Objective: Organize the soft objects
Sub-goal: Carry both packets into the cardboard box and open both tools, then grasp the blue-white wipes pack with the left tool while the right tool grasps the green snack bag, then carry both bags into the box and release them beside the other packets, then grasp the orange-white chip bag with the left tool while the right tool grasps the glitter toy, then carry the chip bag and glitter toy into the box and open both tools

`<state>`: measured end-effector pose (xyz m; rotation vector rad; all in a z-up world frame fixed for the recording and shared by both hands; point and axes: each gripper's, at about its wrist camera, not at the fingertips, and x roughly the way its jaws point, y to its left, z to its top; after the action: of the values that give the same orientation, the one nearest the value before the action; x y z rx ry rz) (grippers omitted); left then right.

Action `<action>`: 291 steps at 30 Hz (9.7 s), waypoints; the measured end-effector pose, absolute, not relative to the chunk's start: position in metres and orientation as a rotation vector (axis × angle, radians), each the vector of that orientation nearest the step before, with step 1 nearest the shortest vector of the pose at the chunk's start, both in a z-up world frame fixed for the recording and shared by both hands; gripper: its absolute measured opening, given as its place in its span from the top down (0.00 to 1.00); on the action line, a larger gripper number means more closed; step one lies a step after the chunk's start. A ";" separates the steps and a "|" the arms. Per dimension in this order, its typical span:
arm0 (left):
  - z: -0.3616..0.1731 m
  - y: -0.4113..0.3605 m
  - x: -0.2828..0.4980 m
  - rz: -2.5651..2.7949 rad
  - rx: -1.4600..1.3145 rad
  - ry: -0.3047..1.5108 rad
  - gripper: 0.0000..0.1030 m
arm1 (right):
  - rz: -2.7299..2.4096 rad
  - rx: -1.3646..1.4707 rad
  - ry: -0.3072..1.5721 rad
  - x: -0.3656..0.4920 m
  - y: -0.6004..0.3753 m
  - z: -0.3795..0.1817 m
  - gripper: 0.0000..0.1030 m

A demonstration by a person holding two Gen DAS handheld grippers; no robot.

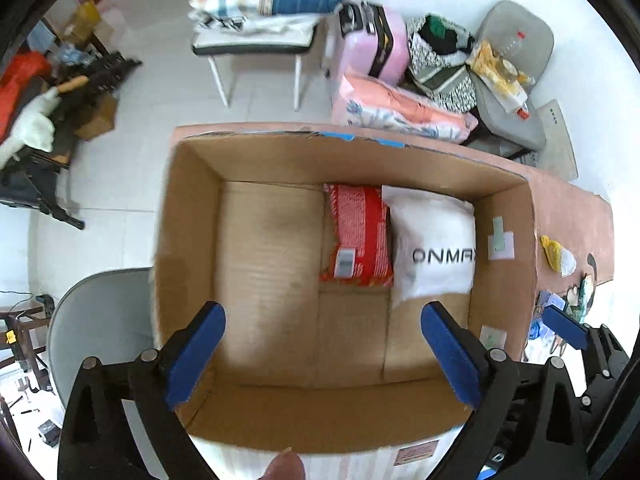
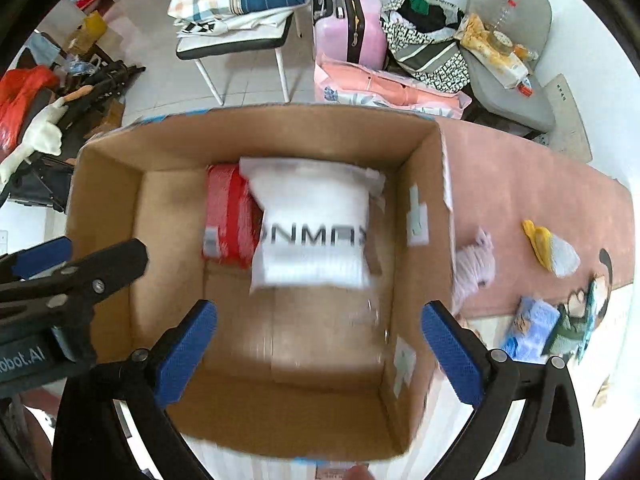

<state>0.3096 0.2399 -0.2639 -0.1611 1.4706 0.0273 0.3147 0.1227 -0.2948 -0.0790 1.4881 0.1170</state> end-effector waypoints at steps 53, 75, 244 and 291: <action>-0.333 -0.134 0.311 -0.180 0.075 1.626 0.00 | -0.427 0.836 1.663 0.254 -0.379 -0.448 0.44; -0.431 -0.210 0.315 -0.275 0.249 1.778 0.46 | -0.286 0.331 1.806 0.229 -0.357 -0.448 0.22; -0.389 -0.066 0.292 -0.080 -0.081 1.740 0.73 | 0.121 0.141 1.764 0.374 -0.326 -0.426 0.42; -0.365 0.277 0.302 -0.044 -0.388 1.793 0.71 | 0.351 0.176 1.697 0.299 0.143 -0.379 0.38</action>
<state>0.3022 0.2769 -0.3655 -0.3880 1.7928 -0.0444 0.2987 0.1431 -0.3787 0.1757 1.6973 0.3506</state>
